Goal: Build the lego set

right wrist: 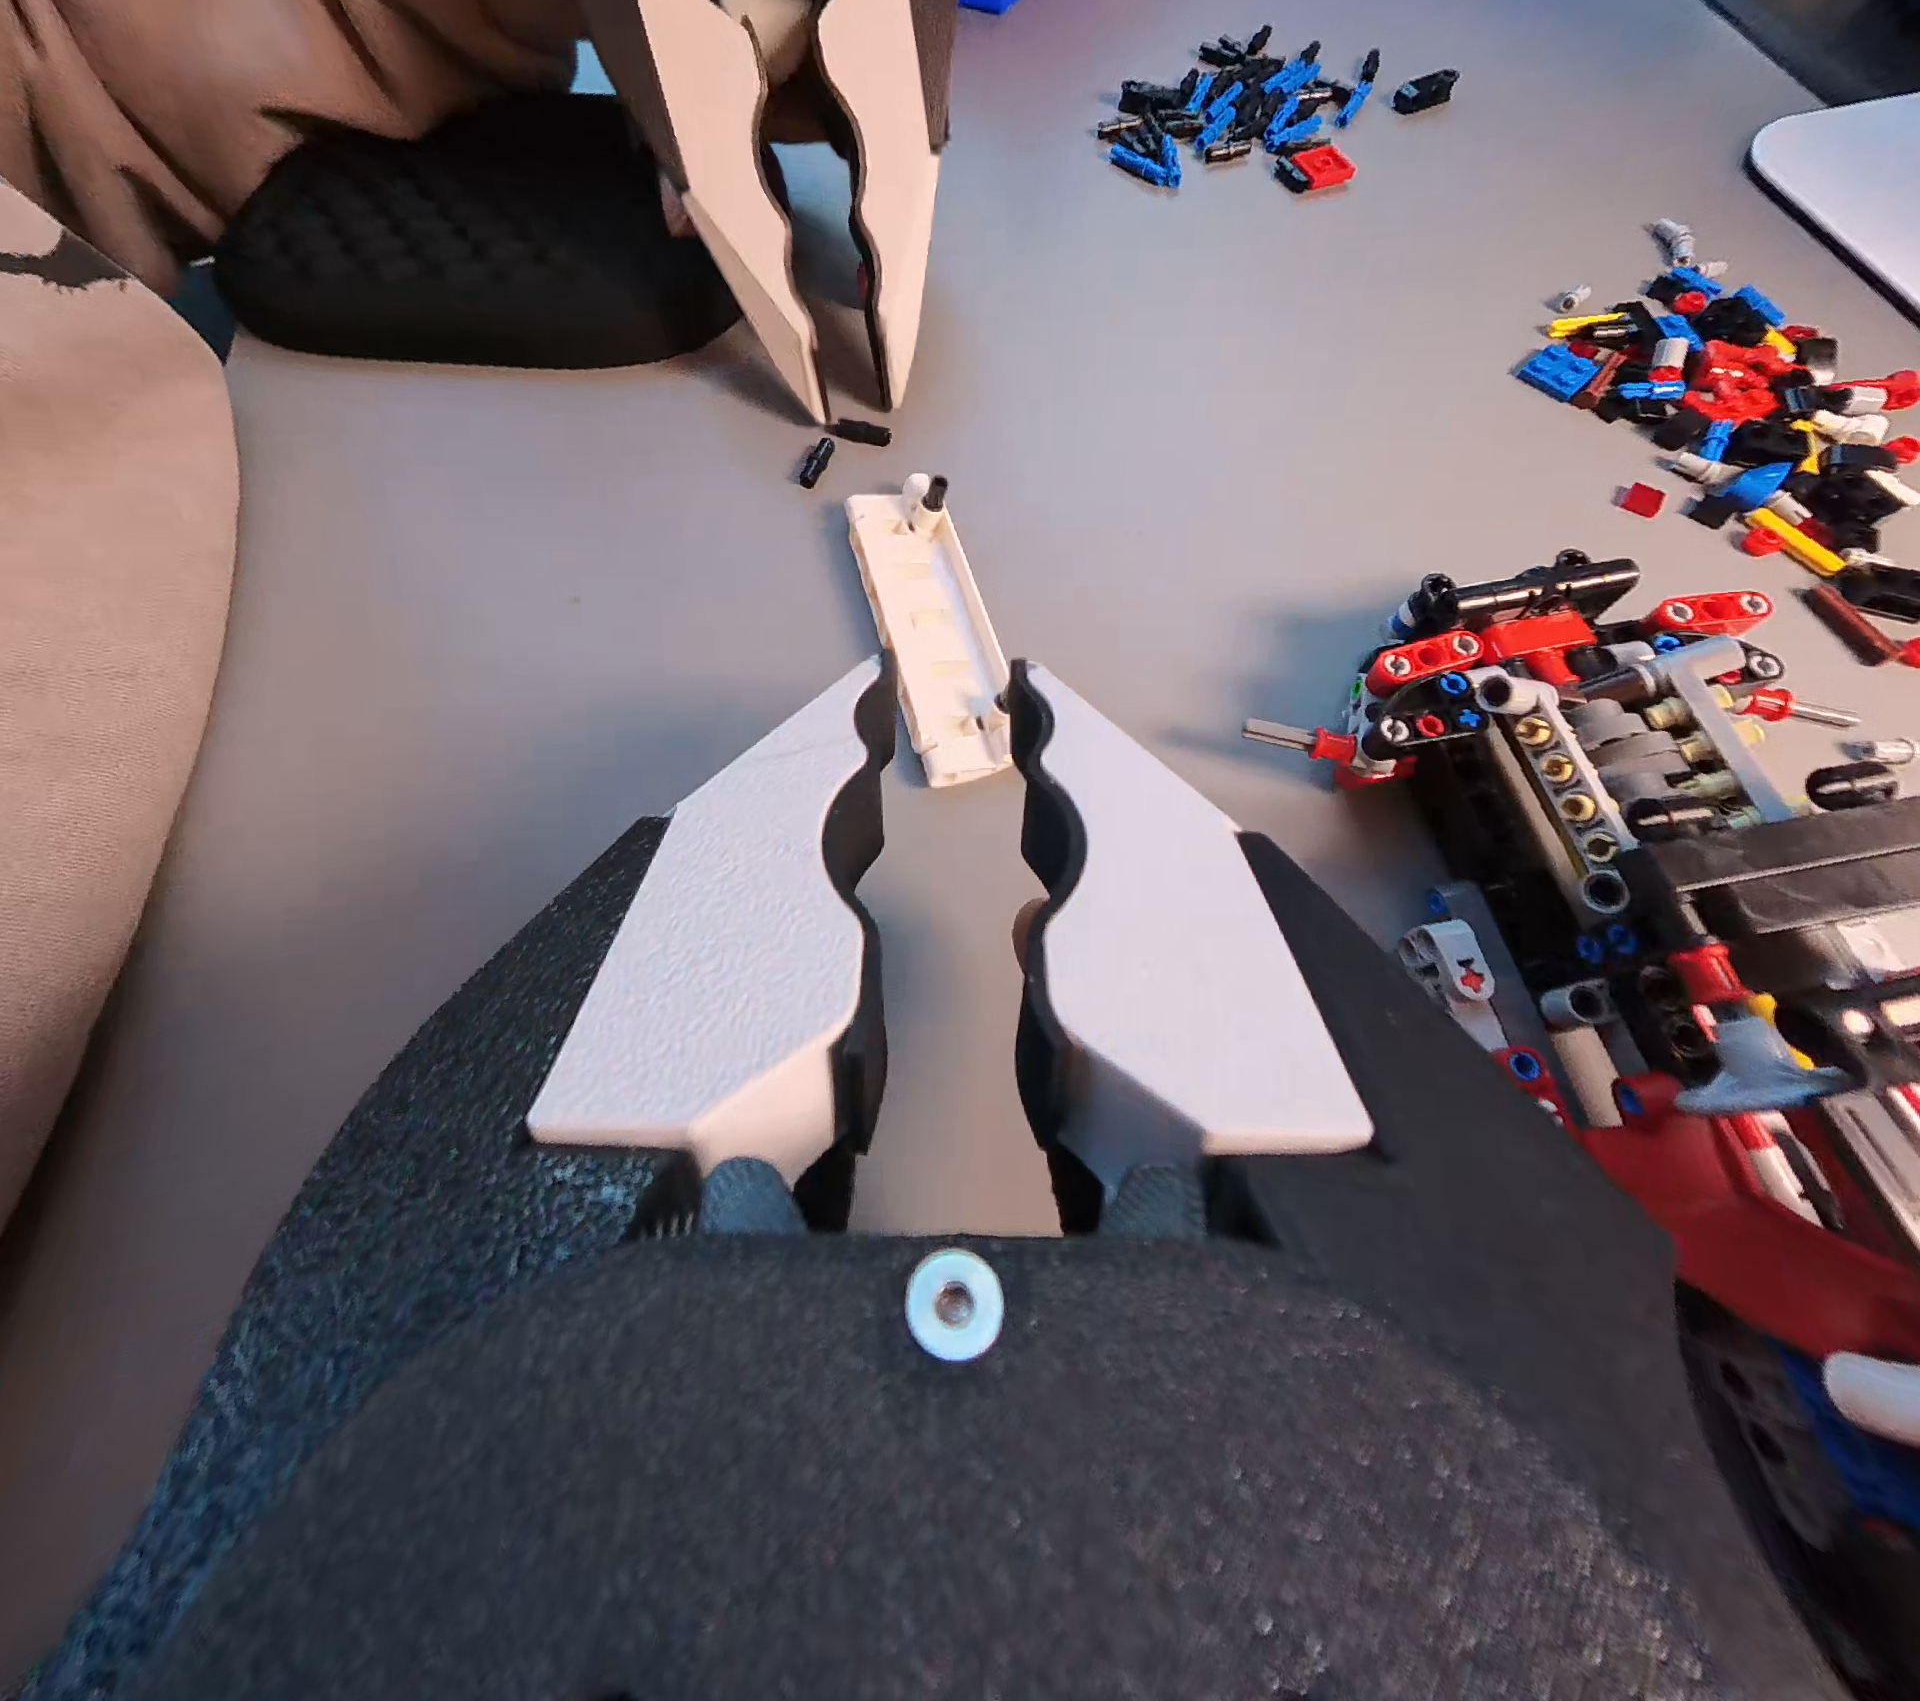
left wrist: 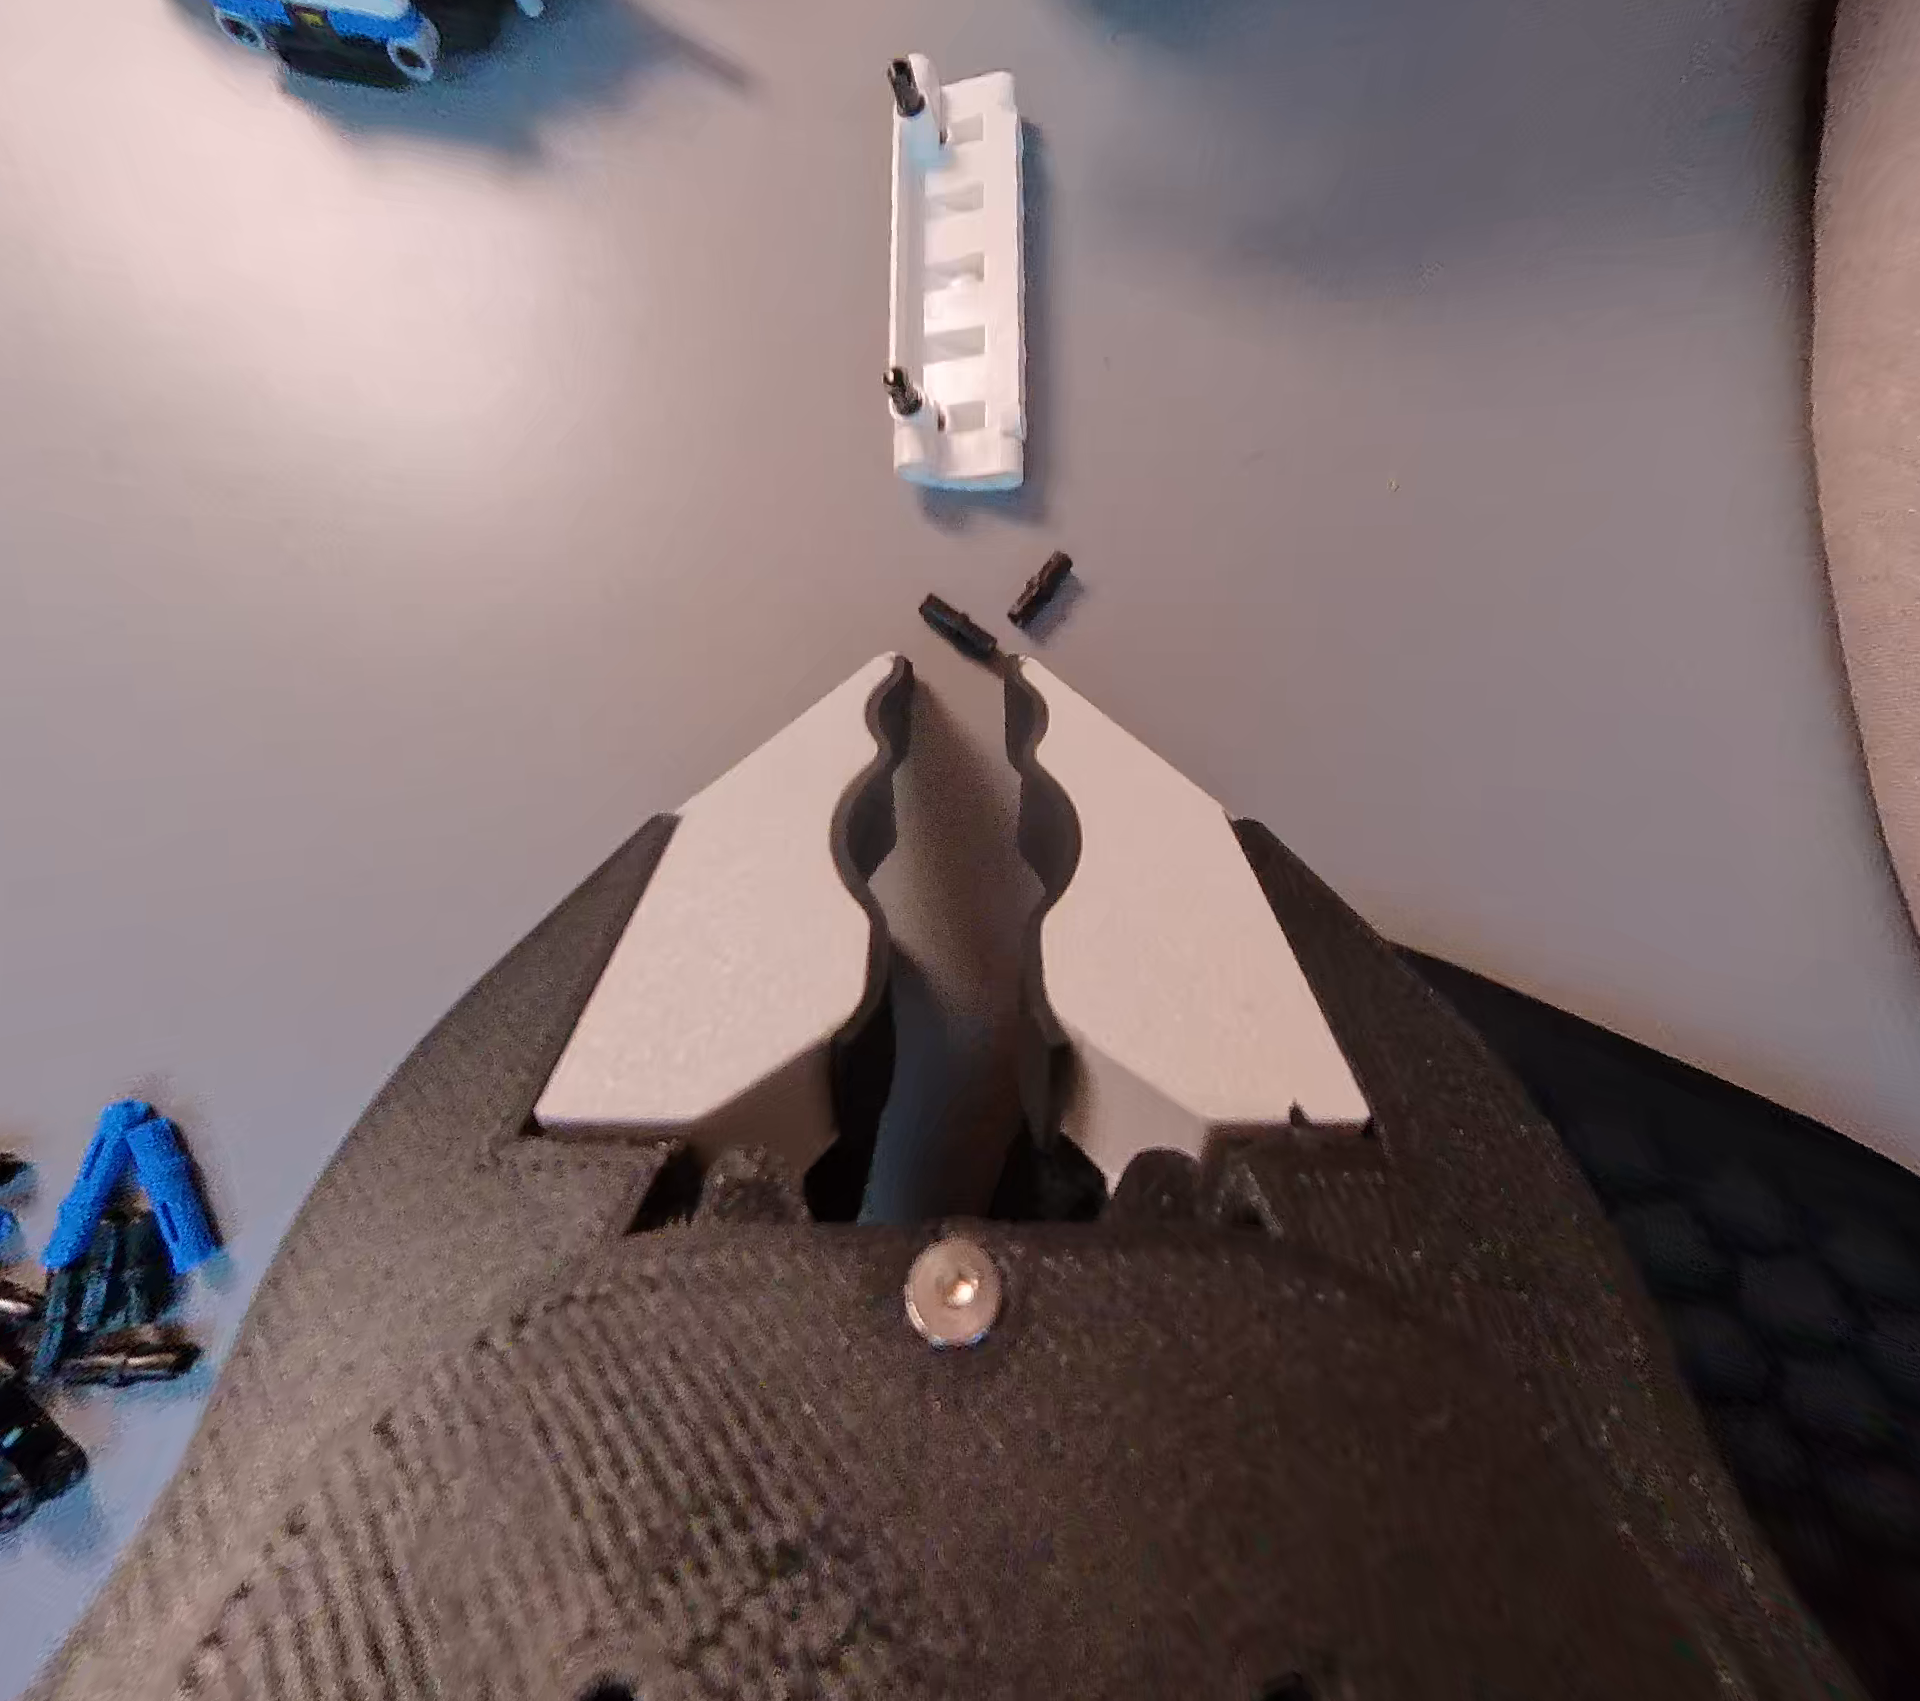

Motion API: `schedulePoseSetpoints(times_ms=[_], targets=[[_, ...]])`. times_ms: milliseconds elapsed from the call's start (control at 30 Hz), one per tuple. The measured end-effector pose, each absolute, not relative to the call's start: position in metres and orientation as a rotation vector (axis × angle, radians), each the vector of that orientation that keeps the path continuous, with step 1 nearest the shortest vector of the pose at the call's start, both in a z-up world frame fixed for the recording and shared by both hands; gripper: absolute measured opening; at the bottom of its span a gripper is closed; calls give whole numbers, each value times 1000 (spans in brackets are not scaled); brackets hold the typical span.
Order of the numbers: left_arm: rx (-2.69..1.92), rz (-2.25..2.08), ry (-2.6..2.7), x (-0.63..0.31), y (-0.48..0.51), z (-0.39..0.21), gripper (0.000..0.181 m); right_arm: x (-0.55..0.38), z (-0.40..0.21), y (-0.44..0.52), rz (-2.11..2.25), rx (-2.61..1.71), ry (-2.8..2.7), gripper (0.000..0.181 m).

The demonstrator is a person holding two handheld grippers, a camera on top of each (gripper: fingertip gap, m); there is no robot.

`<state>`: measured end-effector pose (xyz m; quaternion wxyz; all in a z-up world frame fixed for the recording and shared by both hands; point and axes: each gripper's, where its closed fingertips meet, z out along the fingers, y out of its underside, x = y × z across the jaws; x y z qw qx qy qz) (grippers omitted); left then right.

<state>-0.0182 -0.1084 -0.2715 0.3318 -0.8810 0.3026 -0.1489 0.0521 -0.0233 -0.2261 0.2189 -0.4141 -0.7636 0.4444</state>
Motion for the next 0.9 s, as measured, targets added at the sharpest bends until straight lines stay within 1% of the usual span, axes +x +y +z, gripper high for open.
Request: schedulePoseSetpoints(times_ms=[67,167,300,433,500,567,667,733,800,900], targets=[[-2300,-358,801,-17,-104,-272,12,51,-226,-26,1231,-1124,-2112,18],[-2288,-344,800,-18,-102,-272,12,51,-228,-28,1229,-1115,-2112,17],[-2270,-286,793,-22,-98,-272,4,48,-226,-27,1234,-1106,-2087,16],[-2272,-296,771,-22,-96,-271,12,47,-225,-26,1232,-1109,-2070,15],[-2271,-289,771,-21,-96,-271,13,46,-224,-26,1228,-1104,-2060,14],[-2270,-280,774,-20,-95,-272,11,45,-223,-26,1232,-1101,-2048,13],[-2259,-239,785,-20,-91,-272,2,43,-222,-25,1252,-1105,-2028,12],[-2253,-215,805,-22,-90,-271,2,41,-220,-25,1259,-1102,-2007,11],[-2198,-232,789,-20,-87,-264,2,40,-216,-27,1271,-1075,-1982,9],[-2022,-443,690,-6,-84,-227,2,39,-204,-41,1308,-974,-1947,8]])
